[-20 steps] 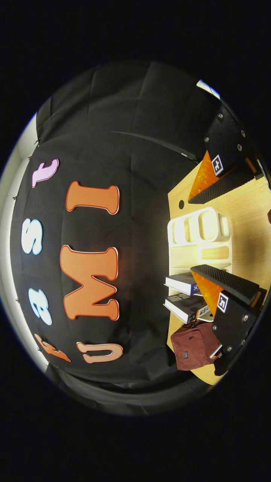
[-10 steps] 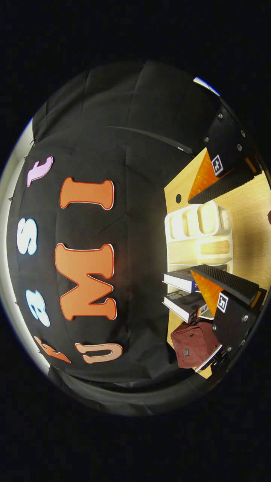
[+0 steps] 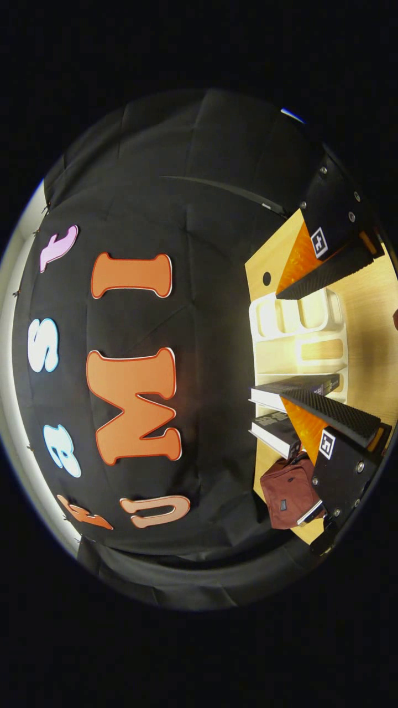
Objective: Open the schoolbag, grab two books from the bookshelf and put them into the schoolbag.
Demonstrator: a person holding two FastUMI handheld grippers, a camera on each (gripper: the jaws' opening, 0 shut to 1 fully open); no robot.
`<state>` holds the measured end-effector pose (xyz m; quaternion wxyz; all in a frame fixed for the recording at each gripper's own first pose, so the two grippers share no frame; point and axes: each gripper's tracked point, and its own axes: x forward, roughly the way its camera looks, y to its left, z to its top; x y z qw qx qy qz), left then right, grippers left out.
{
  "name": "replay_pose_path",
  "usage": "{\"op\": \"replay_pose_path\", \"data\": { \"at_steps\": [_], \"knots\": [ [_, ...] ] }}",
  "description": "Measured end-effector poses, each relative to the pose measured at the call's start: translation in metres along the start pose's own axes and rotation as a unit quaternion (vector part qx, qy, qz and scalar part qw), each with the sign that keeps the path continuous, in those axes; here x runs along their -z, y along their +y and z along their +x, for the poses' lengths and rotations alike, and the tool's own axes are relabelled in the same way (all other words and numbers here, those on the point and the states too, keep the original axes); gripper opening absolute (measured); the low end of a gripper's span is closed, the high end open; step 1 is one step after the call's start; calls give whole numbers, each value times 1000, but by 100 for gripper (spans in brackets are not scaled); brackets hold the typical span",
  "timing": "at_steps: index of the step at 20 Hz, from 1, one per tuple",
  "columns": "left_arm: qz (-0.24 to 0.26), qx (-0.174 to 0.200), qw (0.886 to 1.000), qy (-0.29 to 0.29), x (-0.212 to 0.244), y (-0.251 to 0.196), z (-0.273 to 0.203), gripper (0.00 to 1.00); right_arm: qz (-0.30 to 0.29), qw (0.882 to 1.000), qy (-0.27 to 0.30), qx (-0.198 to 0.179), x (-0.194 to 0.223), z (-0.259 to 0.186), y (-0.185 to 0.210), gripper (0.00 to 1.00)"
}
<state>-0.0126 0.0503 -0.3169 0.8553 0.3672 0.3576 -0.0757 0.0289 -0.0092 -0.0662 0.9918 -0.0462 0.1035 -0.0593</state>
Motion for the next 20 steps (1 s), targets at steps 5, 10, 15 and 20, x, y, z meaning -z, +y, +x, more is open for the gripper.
{"op": "replay_pose_path", "data": {
  "at_steps": [5,10,15,20],
  "knots": [
    [-46,55,997,0,-19,33,-17,1,21,1000,0,-8,-9,-3,12,96],
    [-60,100,993,-15,-35,85,-35,1,36,999,18,1,-6,-15,40,96],
    [-21,95,993,-61,-59,154,-47,1,44,998,43,-14,-1,-19,90,96],
    [-44,85,992,-78,-76,189,-51,1,16,995,88,-52,-14,6,138,96]
  ]
}}
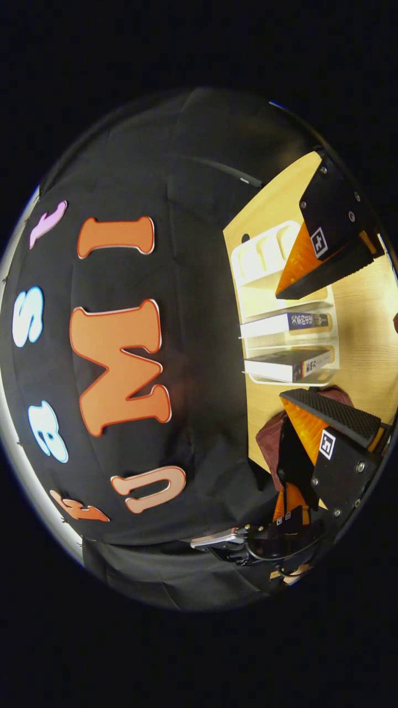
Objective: Open the schoolbag, grab two books from the bookshelf and put them into the schoolbag.
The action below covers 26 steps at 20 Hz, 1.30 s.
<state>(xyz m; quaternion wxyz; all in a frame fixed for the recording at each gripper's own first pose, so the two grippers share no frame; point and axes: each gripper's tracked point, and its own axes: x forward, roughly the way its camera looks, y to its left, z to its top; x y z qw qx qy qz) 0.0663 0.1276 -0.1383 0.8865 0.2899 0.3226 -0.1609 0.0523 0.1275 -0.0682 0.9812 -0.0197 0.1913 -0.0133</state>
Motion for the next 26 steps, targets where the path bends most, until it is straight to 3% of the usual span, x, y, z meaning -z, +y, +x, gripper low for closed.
{"op": "replay_pose_path", "data": {
  "at_steps": [5,9,12,17,20,26],
  "knots": [
    [-20,-4,1000,-14,-17,13,1,1,-16,997,75,-10,-12,42,27,96],
    [-26,-2,1000,-13,-20,16,7,1,-43,987,153,-13,-22,81,38,96],
    [-31,1,999,-10,-19,17,10,1,-61,971,231,-23,-12,107,50,97],
    [-43,-4,999,-8,-20,20,15,1,-83,939,335,1,20,142,52,98],
    [-42,2,999,-4,-20,19,16,1,-93,928,361,15,32,165,44,97],
    [-51,2,999,4,-13,26,22,1,-56,907,417,31,60,195,37,98]
  ]
}}
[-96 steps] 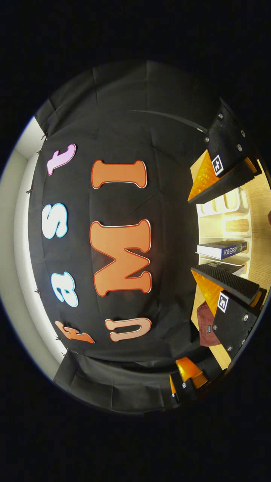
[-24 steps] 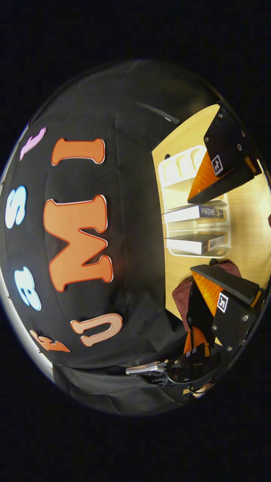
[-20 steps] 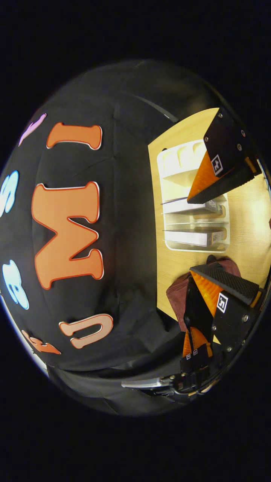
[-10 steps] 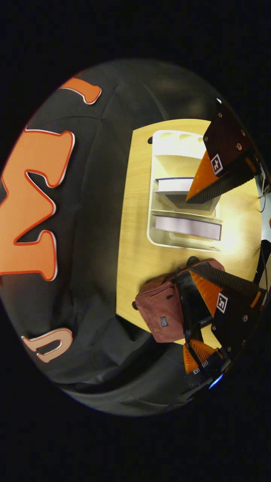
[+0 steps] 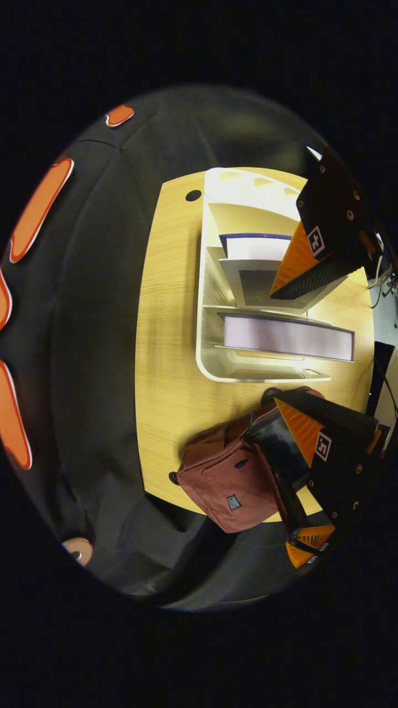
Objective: Open the schoolbag, grab two books from the bookshelf and put them into the schoolbag.
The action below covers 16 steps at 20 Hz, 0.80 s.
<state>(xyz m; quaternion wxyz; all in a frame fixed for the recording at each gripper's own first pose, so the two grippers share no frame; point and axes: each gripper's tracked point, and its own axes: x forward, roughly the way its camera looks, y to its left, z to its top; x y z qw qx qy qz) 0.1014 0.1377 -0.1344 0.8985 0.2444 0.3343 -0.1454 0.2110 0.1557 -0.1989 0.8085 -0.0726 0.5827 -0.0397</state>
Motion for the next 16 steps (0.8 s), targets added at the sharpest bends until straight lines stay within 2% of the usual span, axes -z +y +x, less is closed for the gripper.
{"op": "replay_pose_path", "data": {
  "at_steps": [2,5,9,16],
  "knots": [
    [-8,2,1000,3,4,2,4,1,4,1000,21,2,1,13,0,89],
    [-11,1,1000,5,6,7,7,1,15,999,32,8,-1,21,-3,38],
    [-7,17,1000,5,9,4,9,1,28,999,20,15,-1,3,-12,33],
    [15,31,999,-5,4,9,13,1,50,998,-41,-14,-9,-78,-10,31]
  ]
}}
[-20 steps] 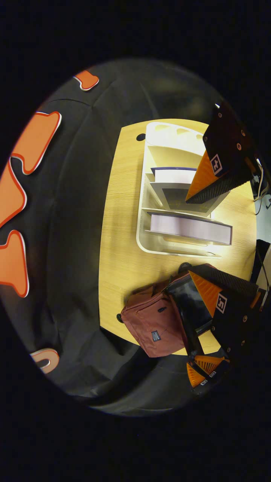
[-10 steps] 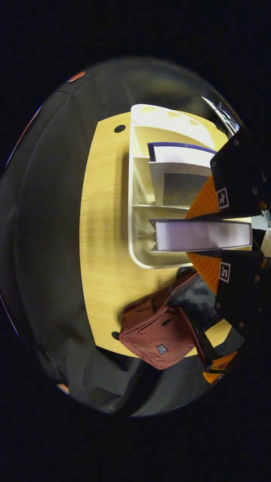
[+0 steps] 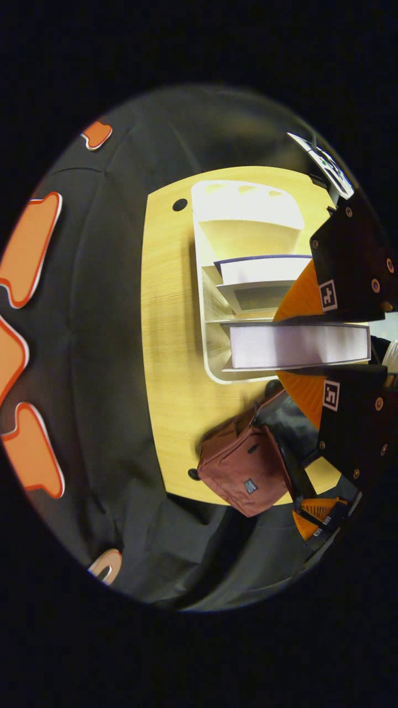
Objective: Open the schoolbag, grab two books from the bookshelf and put them into the schoolbag.
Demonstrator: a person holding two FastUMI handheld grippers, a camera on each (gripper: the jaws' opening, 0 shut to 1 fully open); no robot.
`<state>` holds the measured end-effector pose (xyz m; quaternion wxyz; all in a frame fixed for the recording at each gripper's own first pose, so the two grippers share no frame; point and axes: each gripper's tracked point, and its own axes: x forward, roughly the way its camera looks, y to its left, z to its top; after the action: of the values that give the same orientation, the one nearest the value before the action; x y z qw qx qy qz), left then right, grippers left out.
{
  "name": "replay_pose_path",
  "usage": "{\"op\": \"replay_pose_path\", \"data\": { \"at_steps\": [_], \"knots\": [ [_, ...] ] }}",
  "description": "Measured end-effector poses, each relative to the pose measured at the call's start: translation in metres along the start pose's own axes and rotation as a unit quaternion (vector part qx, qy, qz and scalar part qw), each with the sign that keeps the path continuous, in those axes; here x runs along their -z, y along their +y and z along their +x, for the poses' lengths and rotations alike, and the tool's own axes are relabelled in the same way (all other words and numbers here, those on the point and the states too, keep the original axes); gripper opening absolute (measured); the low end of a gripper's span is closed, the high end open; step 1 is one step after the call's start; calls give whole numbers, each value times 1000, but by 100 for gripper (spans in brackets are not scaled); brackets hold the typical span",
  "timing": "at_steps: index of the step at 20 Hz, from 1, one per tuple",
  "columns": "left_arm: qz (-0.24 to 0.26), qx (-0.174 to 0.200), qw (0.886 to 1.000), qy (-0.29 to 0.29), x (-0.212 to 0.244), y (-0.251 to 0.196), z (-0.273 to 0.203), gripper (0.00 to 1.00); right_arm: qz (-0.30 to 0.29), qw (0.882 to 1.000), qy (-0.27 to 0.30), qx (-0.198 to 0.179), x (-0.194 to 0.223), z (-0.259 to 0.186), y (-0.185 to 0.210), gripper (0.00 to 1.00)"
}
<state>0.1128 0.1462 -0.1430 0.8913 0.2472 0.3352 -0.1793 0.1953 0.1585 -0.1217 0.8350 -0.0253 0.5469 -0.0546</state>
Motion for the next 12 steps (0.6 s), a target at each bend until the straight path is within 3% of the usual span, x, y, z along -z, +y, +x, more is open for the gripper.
{"op": "replay_pose_path", "data": {
  "at_steps": [7,12],
  "knots": [
    [4,11,1000,0,2,2,2,1,44,993,-95,-50,7,-109,-6,30],
    [10,16,1000,-7,0,2,1,1,122,972,-164,-118,66,-157,-13,30]
  ]
}}
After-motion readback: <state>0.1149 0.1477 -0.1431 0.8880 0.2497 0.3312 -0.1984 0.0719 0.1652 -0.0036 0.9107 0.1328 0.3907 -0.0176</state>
